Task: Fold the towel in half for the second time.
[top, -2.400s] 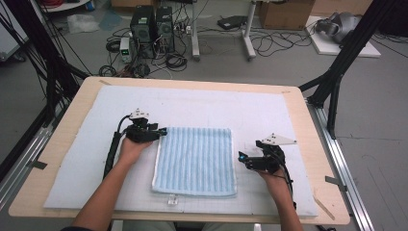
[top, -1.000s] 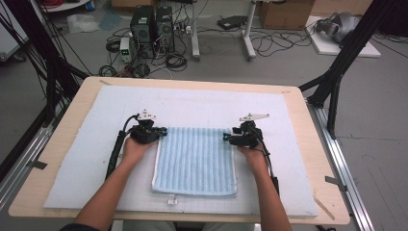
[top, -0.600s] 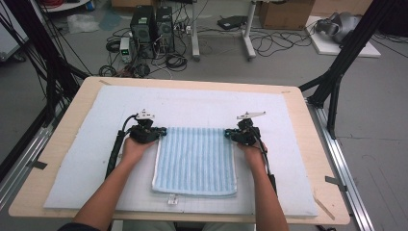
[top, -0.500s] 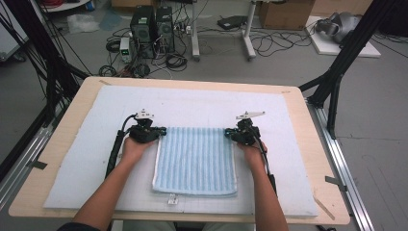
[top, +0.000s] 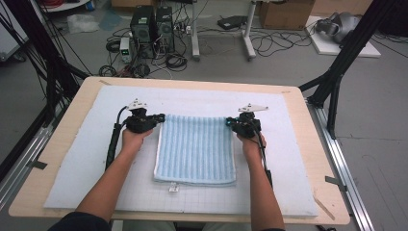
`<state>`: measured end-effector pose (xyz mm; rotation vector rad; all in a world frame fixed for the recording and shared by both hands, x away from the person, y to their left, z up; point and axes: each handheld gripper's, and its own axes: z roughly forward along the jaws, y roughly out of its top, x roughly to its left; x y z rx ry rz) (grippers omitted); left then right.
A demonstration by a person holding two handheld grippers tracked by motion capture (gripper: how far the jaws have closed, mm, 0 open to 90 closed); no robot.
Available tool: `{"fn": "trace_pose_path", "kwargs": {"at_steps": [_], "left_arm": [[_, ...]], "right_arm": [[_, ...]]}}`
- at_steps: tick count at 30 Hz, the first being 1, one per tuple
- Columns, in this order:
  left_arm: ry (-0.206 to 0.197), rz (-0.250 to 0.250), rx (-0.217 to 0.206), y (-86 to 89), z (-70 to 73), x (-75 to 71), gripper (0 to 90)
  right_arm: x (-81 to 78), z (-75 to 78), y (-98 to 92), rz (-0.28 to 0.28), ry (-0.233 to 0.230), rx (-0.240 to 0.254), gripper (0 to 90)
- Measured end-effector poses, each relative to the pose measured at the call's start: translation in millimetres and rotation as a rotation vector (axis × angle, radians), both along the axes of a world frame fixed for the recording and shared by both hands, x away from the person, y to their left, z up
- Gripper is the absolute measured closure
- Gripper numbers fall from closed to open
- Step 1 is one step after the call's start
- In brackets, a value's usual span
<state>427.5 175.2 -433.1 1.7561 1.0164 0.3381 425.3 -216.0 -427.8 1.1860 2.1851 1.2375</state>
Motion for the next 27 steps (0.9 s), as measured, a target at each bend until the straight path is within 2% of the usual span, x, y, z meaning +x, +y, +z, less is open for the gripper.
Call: {"fn": "trace_pose_path", "kwargs": {"at_steps": [2, 6, 8, 9, 12, 14, 15, 16, 18, 22, 27], "left_arm": [[0.009, -0.012, 0.004, 0.2, 1.9, -2.4, 86.3], [-0.014, -0.032, 0.01, 1.5, 5.4, -12.4, 86.3], [-0.003, -0.05, 0.02, 2.6, 7.7, -16.7, 86.2], [-0.01, -0.053, 0.018, 3.6, 8.8, -19.6, 86.2], [-0.032, -0.063, -0.001, 3.7, 8.6, -31.3, 86.2], [-0.025, -0.08, -0.005, 3.1, 7.9, -38.6, 86.3], [-0.043, -0.079, -0.011, 3.4, 7.4, -42.8, 86.3], [-0.042, -0.081, -0.021, 4.1, 7.4, -46.2, 86.2], [-0.044, -0.09, -0.035, 5.4, 7.3, -53.2, 86.3], [-0.057, -0.106, -0.056, 8.2, 6.0, -68.6, 86.3], [-0.076, -0.129, -0.057, 9.7, 6.4, -88.4, 86.3]], "right_arm": [[-0.9, 1.0, -1.6, 0.005, 0.006, 0.015, 84.8], [-7.4, 3.9, -1.8, 0.019, -0.001, 0.047, 84.8], [-12.2, 5.5, -2.0, 0.035, -0.008, 0.044, 84.8], [-15.1, 6.6, -2.7, 0.039, -0.009, 0.046, 84.8], [-24.1, 9.8, -6.9, 0.053, -0.005, 0.063, 84.8], [-29.6, 10.9, -9.5, 0.063, -0.01, 0.067, 84.9], [-31.9, 11.7, -10.6, 0.067, 0.0, 0.069, 84.9], [-34.0, 12.6, -11.4, 0.072, 0.006, 0.072, 84.9], [-40.8, 15.0, -11.9, 0.077, -0.012, 0.071, 84.9], [-56.4, 15.5, -13.3, 0.083, -0.001, 0.087, 84.8], [-78.2, 12.2, -16.7, 0.099, -0.012, 0.107, 84.8]]}}
